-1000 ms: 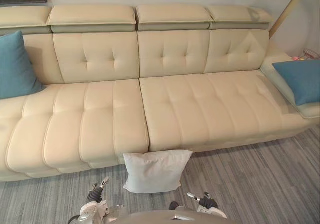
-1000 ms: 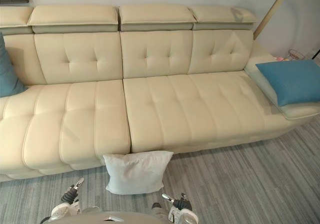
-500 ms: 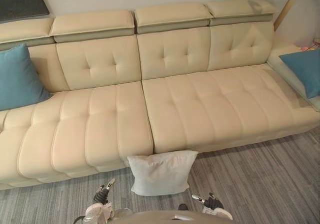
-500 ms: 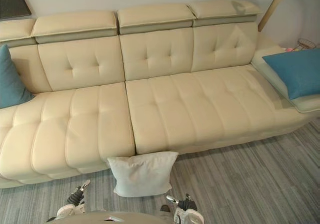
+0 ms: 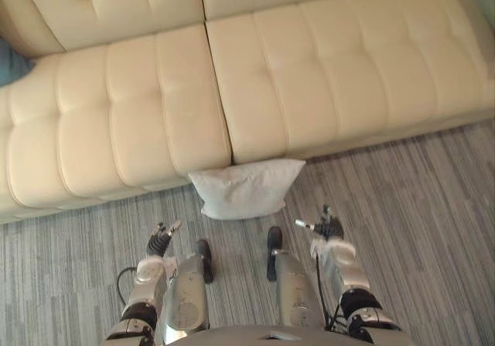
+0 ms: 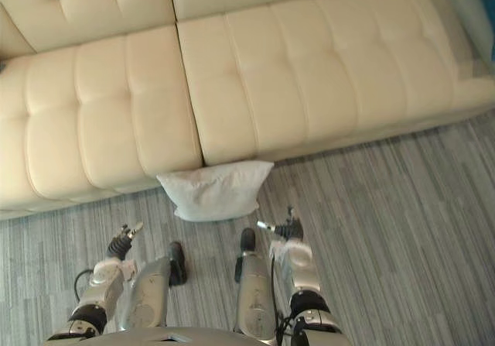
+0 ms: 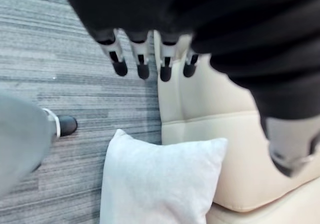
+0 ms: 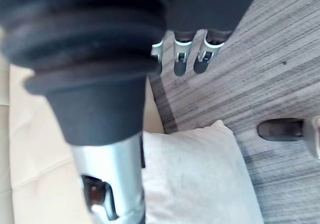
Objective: Pick up cushions and gather them together orderly.
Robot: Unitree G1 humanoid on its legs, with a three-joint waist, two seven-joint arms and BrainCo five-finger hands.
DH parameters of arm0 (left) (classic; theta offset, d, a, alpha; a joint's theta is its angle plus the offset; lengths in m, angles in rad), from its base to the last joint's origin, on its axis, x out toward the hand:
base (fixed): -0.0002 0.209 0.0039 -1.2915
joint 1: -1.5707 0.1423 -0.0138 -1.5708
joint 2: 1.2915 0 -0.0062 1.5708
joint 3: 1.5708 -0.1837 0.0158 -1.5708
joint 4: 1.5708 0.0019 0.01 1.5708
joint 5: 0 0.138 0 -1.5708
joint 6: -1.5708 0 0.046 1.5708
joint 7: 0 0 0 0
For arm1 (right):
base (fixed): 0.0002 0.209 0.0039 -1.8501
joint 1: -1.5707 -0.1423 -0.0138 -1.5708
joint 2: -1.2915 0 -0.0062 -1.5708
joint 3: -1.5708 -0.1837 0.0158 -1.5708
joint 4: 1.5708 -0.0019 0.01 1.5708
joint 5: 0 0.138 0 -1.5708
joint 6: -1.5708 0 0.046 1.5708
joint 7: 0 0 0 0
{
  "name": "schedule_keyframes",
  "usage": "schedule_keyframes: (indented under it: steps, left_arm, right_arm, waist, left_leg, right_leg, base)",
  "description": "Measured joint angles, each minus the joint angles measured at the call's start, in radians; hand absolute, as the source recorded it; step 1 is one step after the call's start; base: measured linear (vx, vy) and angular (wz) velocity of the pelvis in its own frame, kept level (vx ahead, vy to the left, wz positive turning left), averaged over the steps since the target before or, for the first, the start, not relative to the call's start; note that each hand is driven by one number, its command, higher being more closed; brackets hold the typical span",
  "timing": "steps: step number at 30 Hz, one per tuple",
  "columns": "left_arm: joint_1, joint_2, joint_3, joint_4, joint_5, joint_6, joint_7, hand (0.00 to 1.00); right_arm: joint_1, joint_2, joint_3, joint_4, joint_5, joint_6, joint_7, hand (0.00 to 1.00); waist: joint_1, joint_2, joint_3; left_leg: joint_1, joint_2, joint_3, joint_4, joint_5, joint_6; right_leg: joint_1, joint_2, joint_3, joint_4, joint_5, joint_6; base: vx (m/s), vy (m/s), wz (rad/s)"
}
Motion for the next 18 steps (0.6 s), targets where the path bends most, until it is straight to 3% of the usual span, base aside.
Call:
schedule_keyframes:
  steps: [11,18]
  left_arm:
    - [-0.203,0.035,0.015,-0.097,-0.059,-0.004,0.040,0.00]
    - [-0.357,0.130,0.072,-0.205,-0.121,-0.028,0.068,0.00]
  right_arm:
    - [-0.250,-0.088,-0.012,-0.142,0.060,-0.026,-0.106,0.00]
    - [-0.489,-0.180,-0.005,-0.167,0.098,-0.053,-0.148,0.00]
  waist:
    - [0.001,0.006,0.131]
    - [0.026,0.005,0.187]
  left_leg:
    - [-0.418,0.072,-0.033,0.209,-0.005,-0.002]
    - [-0.733,0.101,-0.084,0.426,-0.027,0.008]
  right_leg:
    - [-0.403,0.028,0.004,0.166,0.020,-0.026]
    - [-0.712,0.025,-0.001,0.398,-0.031,-0.043]
  base:
    - [-0.12,-0.054,-0.05]
    - [-0.08,-0.029,0.12]
